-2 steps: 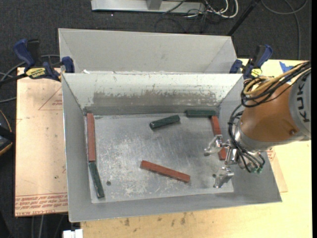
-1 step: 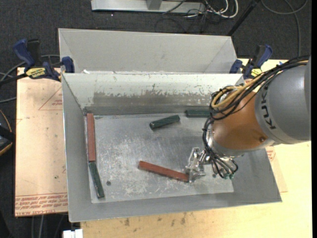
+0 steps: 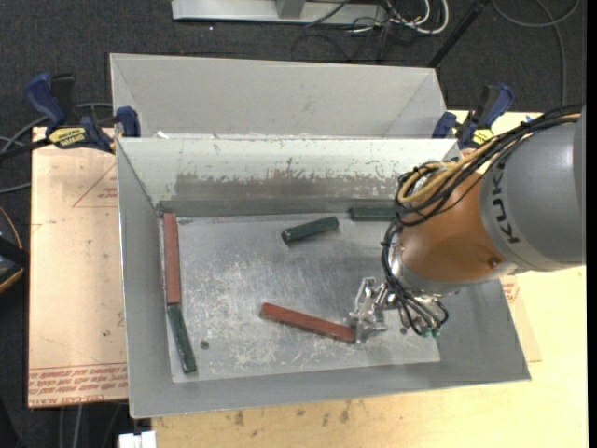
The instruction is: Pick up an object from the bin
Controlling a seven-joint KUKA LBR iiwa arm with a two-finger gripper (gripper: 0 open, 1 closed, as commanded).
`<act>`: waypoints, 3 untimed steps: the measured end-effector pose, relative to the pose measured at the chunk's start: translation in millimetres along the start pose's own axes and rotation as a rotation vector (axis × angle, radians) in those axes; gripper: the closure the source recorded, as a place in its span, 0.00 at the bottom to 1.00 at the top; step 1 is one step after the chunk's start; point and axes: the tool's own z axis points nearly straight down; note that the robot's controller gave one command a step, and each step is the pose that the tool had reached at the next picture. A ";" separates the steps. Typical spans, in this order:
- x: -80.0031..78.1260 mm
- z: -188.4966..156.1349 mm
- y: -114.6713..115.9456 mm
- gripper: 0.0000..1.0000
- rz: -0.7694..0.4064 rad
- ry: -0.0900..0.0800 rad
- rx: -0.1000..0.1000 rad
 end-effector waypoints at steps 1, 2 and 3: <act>0.1 -16.8 -10.2 1.00 -0.154 0.011 -0.005; -2.4 -62.3 -18.0 1.00 -0.336 0.010 -0.003; 10.8 -5.3 18.5 0.00 -0.206 0.010 -0.003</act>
Offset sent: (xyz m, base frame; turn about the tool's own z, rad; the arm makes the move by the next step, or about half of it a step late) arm 0.0055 -0.0170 0.1212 -0.0712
